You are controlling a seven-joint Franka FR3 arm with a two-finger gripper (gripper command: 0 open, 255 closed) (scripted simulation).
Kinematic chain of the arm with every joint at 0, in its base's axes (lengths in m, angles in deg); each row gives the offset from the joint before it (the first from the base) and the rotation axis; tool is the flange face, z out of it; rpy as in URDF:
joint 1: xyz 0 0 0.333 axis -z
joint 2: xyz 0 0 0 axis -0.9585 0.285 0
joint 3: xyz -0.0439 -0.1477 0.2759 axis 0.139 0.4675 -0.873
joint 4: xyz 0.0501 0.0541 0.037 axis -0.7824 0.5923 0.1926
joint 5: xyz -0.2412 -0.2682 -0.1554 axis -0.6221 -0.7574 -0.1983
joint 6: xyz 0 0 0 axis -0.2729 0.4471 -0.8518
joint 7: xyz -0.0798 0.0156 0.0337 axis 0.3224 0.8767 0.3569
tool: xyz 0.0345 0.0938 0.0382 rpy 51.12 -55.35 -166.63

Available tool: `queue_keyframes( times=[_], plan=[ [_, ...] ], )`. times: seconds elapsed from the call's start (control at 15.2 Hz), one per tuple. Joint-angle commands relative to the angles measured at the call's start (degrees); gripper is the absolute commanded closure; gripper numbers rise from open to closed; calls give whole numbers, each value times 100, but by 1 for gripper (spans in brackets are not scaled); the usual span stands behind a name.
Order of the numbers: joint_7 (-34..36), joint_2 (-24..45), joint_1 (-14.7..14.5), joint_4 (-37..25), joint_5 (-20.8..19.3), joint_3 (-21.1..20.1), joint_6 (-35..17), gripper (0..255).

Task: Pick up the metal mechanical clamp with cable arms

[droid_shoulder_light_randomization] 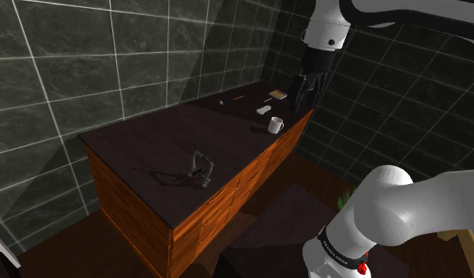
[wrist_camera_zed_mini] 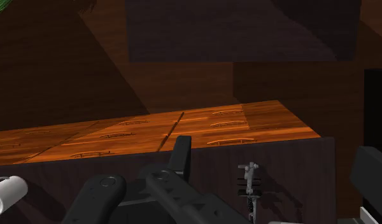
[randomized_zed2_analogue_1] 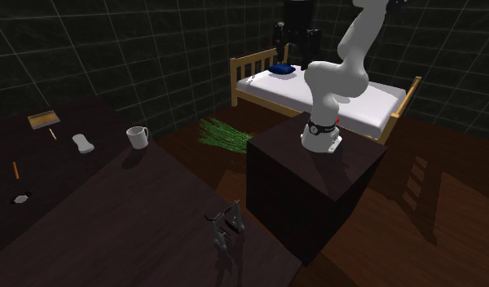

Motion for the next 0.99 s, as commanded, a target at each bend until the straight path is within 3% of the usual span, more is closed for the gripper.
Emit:
queue_keyframes(
  times=[0.0,0.46,0.92],
  plan=[
    [0,0,0,0,0,0,0,0],
    [-383,777,-53,589,177,342,-1471,0],
    [-888,1952,-180,756,522,649,-2879,0]
  ],
)
